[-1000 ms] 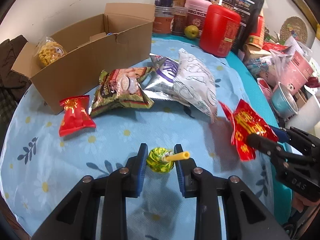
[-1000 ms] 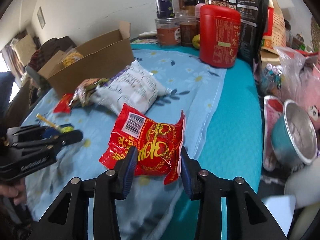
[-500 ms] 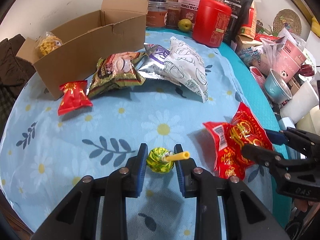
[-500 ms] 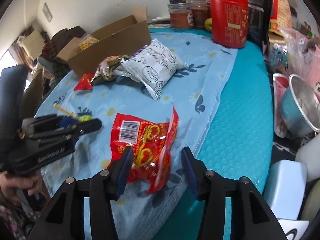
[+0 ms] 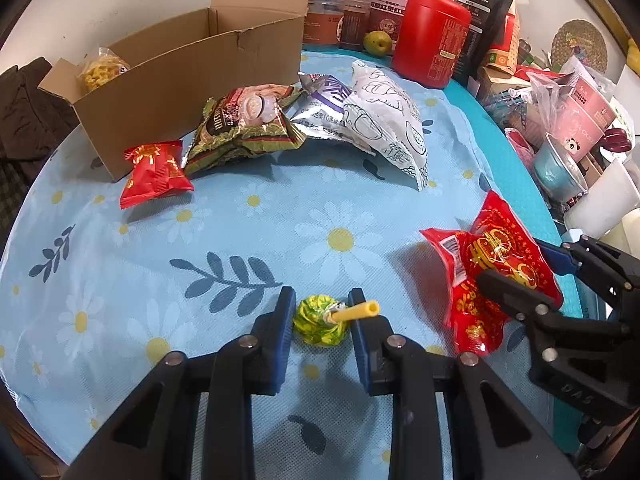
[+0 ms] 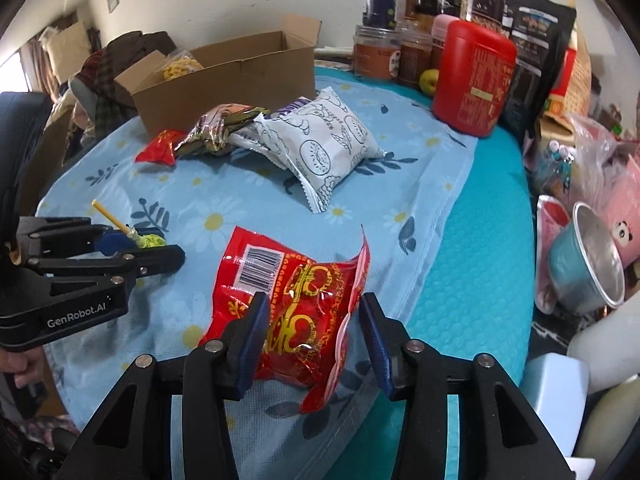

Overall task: Organize snacks
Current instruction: 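Lift the lollipop and red-gold bag with both grippers off the table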

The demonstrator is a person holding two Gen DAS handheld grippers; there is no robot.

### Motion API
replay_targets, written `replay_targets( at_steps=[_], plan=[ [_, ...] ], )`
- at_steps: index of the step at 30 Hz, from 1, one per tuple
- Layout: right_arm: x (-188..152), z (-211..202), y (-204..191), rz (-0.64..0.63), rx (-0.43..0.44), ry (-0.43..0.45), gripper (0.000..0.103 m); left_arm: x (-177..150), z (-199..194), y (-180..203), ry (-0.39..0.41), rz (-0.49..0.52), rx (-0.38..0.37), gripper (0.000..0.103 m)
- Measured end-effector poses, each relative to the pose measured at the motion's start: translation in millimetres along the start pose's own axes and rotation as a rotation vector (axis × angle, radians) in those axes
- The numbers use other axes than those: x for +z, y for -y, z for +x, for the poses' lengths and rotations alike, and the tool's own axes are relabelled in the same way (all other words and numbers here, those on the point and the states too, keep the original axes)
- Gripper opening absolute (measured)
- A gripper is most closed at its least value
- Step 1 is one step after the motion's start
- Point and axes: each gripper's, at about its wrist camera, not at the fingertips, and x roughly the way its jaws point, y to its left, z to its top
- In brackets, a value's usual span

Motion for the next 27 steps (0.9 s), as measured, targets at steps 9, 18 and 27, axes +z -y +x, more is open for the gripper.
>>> replay_targets(
  at_steps=[9,18,27],
  plan=[
    [-1,5,4,0.079,0.102,-0.006,0.036,0,-4,-4,0.008,-0.009,-0.008,0.027],
    [6,-11,2,0.108,0.154,0.024,0.036,7,-20,-12,0.055,-0.025,-0.009,0.027],
    [35,-35,-6,0.064,0.218,0.099,0.036,27,-52,-17,0.16,-0.017,0.015,0.027]
  ],
)
